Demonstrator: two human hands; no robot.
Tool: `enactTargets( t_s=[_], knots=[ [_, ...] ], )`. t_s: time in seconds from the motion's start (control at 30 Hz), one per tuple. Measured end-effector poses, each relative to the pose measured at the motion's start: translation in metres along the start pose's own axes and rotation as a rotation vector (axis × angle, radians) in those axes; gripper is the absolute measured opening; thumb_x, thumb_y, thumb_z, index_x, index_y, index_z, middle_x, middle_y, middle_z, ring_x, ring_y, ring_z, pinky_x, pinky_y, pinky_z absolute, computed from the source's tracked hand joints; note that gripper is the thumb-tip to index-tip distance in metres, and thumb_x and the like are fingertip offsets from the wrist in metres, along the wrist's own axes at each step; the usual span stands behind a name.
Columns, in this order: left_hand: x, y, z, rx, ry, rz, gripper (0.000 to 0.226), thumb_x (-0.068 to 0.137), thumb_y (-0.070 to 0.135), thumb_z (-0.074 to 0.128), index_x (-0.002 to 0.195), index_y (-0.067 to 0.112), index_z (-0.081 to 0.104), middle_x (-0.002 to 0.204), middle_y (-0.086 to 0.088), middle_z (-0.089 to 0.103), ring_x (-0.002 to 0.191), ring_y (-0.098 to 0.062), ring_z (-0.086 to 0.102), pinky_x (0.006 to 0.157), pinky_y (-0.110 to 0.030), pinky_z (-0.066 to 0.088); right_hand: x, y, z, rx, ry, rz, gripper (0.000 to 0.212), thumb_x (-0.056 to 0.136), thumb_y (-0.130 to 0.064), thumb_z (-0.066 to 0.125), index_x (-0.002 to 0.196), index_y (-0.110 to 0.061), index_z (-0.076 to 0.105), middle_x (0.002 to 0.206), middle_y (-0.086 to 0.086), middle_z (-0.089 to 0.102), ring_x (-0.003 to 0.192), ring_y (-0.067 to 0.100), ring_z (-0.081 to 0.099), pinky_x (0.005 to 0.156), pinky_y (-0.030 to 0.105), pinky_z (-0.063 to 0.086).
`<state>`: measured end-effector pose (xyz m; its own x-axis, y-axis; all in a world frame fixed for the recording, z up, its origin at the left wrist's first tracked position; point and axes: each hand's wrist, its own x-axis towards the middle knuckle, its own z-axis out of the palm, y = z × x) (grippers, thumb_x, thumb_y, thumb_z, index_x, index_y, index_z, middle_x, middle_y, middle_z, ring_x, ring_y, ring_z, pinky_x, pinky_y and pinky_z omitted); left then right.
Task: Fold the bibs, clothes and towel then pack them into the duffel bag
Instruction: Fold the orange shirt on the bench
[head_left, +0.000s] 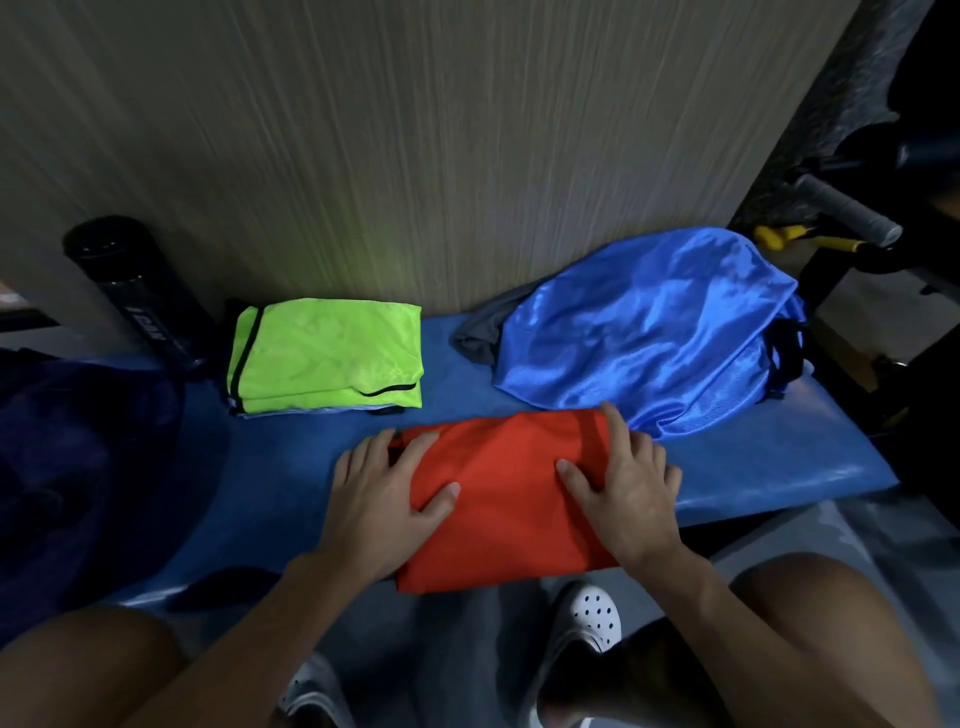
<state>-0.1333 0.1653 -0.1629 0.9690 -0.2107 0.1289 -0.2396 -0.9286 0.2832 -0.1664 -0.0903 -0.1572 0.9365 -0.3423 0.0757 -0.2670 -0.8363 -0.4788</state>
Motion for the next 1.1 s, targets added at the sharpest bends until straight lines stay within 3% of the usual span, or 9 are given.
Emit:
enactTargets(
  t_s=[0.17,0.3,0.37,0.43,0.57,0.7,0.93,1.0,1.1],
  knots=[
    [-0.001,0.001,0.005,-0.208,-0.008,-0.005,0.080,0.073,0.073,0.048,0.141,0.031,0.052,0.130,-0.001,0.051,0.129,-0.021,0.045,0.119,-0.040,0.019,0.001,-0.004,0.000,0.121,-0.009,0.012,0.094,0.081,-0.046,0.072,0.154,-0.032,0.013,0.127,0.007,0.052,0.123,0.028,0.041,0.103,0.047,0.025],
    [-0.004,0.005,0.007,-0.392,-0.025,-0.025,0.091,0.068,0.068,0.057,0.147,0.025,0.045,0.139,0.006,0.041,0.132,-0.020,0.041,0.116,-0.038,0.031,0.001,0.000,0.004,0.406,0.039,-0.099,0.095,0.079,-0.012,0.076,0.153,-0.029,0.019,0.139,-0.009,0.041,0.135,0.020,0.040,0.113,0.038,0.028],
    [-0.006,0.008,0.003,-0.478,-0.033,-0.006,0.094,0.068,0.062,0.064,0.150,0.024,0.040,0.139,0.013,0.033,0.134,-0.009,0.037,0.116,-0.022,0.028,0.000,0.002,0.004,0.492,0.069,-0.159,0.095,0.078,0.001,0.072,0.153,-0.025,0.020,0.144,-0.011,0.035,0.137,0.015,0.038,0.114,0.020,0.025],
    [-0.009,0.010,-0.003,-0.531,-0.039,0.021,0.095,0.071,0.048,0.077,0.153,0.022,0.035,0.137,0.020,0.025,0.131,0.009,0.030,0.108,-0.003,0.019,0.000,0.003,0.003,0.495,0.076,-0.180,0.092,0.080,0.005,0.069,0.153,-0.025,0.021,0.151,-0.006,0.036,0.138,0.013,0.037,0.114,0.020,0.028],
    [-0.014,0.012,-0.010,-0.563,-0.010,0.043,0.095,0.075,0.026,0.083,0.154,0.024,0.029,0.130,0.033,0.016,0.125,0.030,0.017,0.103,0.003,0.014,-0.002,-0.001,-0.004,0.442,0.068,-0.218,0.084,0.087,0.003,0.062,0.149,-0.035,0.020,0.150,-0.008,0.036,0.138,0.014,0.039,0.107,0.009,0.026],
    [-0.014,0.012,-0.018,-0.628,0.041,0.011,0.093,0.076,0.021,0.082,0.153,0.023,0.031,0.136,0.022,0.022,0.127,0.020,0.026,0.106,0.000,0.017,-0.001,-0.014,-0.016,0.411,0.088,-0.227,0.080,0.088,0.001,0.063,0.152,-0.027,0.024,0.149,0.004,0.043,0.134,0.019,0.043,0.106,0.023,0.033],
    [0.030,-0.026,-0.076,-0.652,0.119,-0.007,0.088,0.074,0.020,0.086,0.149,0.024,0.039,0.133,0.013,0.031,0.115,0.028,0.029,0.104,0.000,0.024,0.029,-0.080,-0.026,0.536,0.080,-0.223,0.086,0.086,0.000,0.066,0.151,-0.034,0.021,0.135,0.013,0.053,0.126,0.026,0.050,0.106,0.032,0.037],
    [0.051,-0.048,-0.102,-0.604,0.113,-0.004,0.090,0.071,0.027,0.086,0.148,0.021,0.042,0.133,0.009,0.031,0.116,0.017,0.036,0.105,-0.004,0.027,0.046,-0.107,-0.018,0.587,0.084,-0.222,0.089,0.084,0.000,0.068,0.148,-0.038,0.020,0.134,0.015,0.054,0.123,0.032,0.054,0.108,0.046,0.040],
    [0.085,-0.083,-0.137,-0.487,0.111,0.024,0.095,0.067,0.037,0.082,0.149,0.013,0.041,0.135,0.002,0.031,0.128,-0.004,0.035,0.105,0.000,0.019,0.074,-0.152,-0.006,0.642,0.101,-0.245,0.088,0.081,0.000,0.070,0.149,-0.027,0.022,0.132,0.014,0.054,0.121,0.032,0.054,0.106,0.048,0.041]
  ],
)
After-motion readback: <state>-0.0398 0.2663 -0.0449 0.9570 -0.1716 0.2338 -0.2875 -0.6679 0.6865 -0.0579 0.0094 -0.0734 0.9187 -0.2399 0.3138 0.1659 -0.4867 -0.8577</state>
